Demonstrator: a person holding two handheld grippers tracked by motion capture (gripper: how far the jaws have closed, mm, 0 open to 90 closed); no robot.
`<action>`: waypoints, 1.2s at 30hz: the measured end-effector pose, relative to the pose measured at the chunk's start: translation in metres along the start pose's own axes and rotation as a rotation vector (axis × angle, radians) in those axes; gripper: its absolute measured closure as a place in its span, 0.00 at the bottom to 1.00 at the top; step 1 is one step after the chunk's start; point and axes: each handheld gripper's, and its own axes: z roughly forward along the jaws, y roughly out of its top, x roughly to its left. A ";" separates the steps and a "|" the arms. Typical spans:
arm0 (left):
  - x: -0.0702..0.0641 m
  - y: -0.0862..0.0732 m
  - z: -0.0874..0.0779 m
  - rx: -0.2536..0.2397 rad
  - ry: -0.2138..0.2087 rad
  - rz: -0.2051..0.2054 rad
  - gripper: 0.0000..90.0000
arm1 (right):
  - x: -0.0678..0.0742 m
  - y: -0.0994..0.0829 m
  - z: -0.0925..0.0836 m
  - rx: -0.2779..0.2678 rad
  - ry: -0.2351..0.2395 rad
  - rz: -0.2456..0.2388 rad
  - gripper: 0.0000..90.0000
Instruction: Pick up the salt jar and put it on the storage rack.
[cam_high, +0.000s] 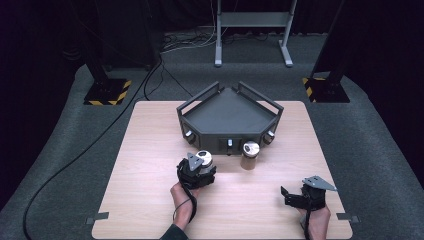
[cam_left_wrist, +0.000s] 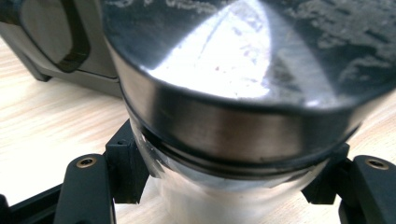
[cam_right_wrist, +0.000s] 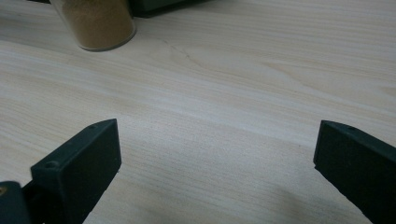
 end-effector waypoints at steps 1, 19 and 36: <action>0.001 0.001 -0.001 -0.001 0.000 0.000 0.35 | 0.000 0.000 0.000 0.000 0.000 0.000 0.00; 0.011 0.023 -0.023 -0.053 0.014 0.014 0.35 | 0.000 0.000 0.000 0.000 -0.001 0.002 0.00; 0.016 0.051 -0.032 -0.089 0.029 0.034 0.35 | 0.000 0.001 0.000 0.003 -0.001 0.002 0.00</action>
